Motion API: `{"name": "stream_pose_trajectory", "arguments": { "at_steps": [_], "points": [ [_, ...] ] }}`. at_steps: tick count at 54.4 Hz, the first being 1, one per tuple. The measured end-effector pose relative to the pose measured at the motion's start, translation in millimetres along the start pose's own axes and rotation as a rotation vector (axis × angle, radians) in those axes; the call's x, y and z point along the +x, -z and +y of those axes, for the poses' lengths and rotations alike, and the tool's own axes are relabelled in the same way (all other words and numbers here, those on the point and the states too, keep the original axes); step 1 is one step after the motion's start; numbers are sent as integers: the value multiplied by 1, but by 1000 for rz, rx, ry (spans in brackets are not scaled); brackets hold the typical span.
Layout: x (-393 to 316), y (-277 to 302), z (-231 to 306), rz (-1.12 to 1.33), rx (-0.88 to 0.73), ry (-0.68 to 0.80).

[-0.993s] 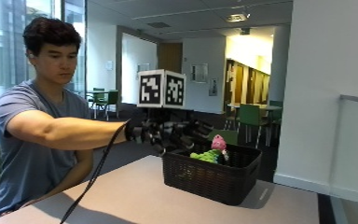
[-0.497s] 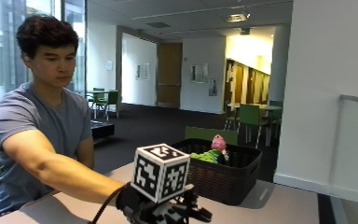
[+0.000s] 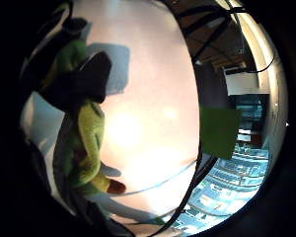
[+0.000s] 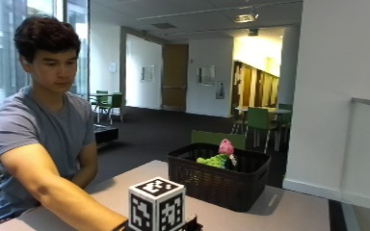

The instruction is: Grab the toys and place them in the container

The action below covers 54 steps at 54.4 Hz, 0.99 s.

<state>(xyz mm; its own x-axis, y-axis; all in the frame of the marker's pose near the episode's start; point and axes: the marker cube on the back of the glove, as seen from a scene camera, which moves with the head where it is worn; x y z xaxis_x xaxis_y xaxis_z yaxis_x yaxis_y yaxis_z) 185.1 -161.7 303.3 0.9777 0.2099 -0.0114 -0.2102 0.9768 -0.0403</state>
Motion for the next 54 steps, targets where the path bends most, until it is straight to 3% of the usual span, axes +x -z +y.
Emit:
{"name": "stream_pose_trajectory", "arguments": {
  "at_steps": [11, 29, 54],
  "points": [
    [-4, 20, -7, 211, 161, 27],
    [3, 38, 3, 28, -44, -76],
    [-48, 269, 41, 0, 167, -30]
  ]
}}
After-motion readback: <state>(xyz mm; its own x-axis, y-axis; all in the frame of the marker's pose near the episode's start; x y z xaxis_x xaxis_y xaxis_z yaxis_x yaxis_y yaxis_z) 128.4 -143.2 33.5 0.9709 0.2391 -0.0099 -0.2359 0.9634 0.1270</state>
